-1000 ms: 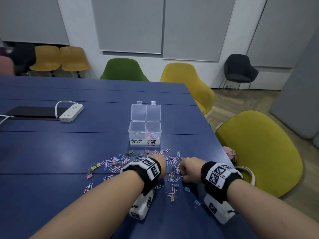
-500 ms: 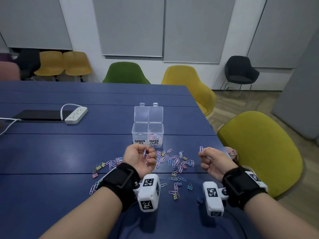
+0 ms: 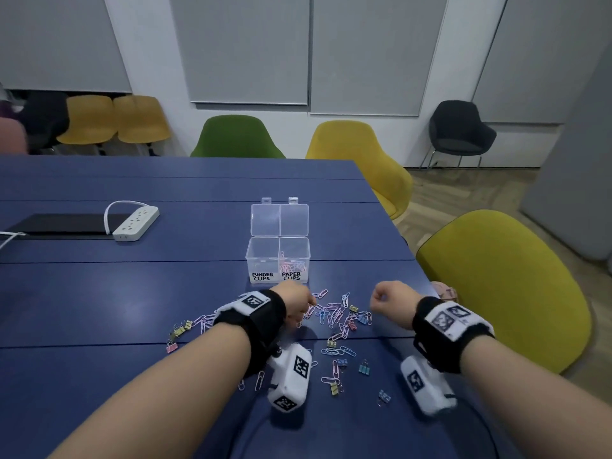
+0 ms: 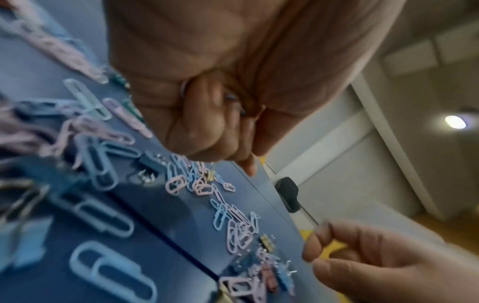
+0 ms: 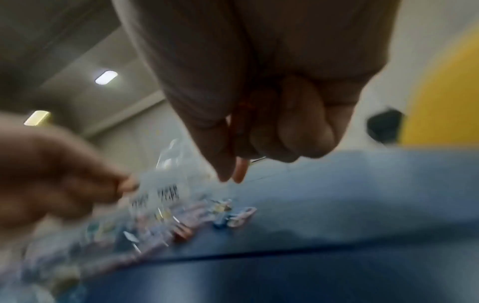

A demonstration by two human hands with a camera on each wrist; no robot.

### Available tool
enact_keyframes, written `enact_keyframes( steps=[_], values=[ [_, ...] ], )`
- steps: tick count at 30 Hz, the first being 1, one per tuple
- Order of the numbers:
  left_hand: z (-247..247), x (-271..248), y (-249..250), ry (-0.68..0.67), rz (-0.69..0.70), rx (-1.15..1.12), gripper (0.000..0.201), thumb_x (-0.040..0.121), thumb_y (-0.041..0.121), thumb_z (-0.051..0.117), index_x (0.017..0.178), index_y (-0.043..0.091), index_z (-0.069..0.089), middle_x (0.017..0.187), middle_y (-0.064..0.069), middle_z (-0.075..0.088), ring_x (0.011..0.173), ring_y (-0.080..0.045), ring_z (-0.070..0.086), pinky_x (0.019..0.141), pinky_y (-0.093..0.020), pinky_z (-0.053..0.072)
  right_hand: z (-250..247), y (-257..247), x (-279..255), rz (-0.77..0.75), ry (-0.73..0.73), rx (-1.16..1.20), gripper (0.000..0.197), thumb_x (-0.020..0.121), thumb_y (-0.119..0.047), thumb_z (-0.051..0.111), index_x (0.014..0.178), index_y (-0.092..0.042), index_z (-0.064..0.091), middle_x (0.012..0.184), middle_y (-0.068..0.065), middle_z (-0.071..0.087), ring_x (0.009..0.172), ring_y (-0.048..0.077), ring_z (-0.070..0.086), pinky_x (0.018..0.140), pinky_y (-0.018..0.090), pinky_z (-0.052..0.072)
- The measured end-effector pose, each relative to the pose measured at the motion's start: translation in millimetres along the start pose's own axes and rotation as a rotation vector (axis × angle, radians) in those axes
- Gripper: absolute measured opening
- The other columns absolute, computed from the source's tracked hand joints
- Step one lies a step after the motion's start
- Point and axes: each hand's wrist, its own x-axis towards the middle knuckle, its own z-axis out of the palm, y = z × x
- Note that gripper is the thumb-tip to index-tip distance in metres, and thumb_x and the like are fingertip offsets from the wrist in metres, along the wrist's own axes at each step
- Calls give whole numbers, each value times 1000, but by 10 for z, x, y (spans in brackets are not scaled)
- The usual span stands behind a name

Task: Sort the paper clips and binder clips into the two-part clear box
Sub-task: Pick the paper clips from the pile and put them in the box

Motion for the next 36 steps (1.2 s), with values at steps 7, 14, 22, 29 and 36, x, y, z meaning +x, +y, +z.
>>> enact_keyframes(
  steps=[7,14,22,29,36],
  values=[
    [271,304,160,125,147,858,38,84,33,65,107,3,65,110,-14,69,102,-29,66,84,-34,54,-13,-176,152,-132,-184,-534,32,83,-14,62,113,-25,58,121,5,60,105,27,61,83,32,50],
    [439,1030,-26,75,25,1039,33,72,32,70,99,13,67,104,-10,69,95,-36,66,80,-43,56,27,-143,166,-130,-151,-485,11,82,-15,61,91,-18,68,107,7,69,94,28,64,75,27,48],
    [404,386,165,26,77,1296,37,91,20,54,124,3,57,122,-15,62,113,-32,61,94,-34,50,69,-116,95,-96,-144,-480,28,84,-15,57,59,-23,47,104,12,70,87,28,63,74,28,48],
    [366,161,87,114,119,1230,33,96,19,50,123,2,57,128,-13,60,119,-28,57,96,-31,46,123,-124,-52,-73,-211,-487,19,86,-13,59,68,-19,53,88,5,58,81,22,53,71,25,42],
    [349,427,-98,101,63,1245,42,80,28,63,121,18,60,117,-6,64,104,-30,63,84,-40,55,211,-165,-119,-20,-235,-541,7,89,-13,47,84,-11,50,110,15,65,83,26,52,75,29,45]
  ],
)
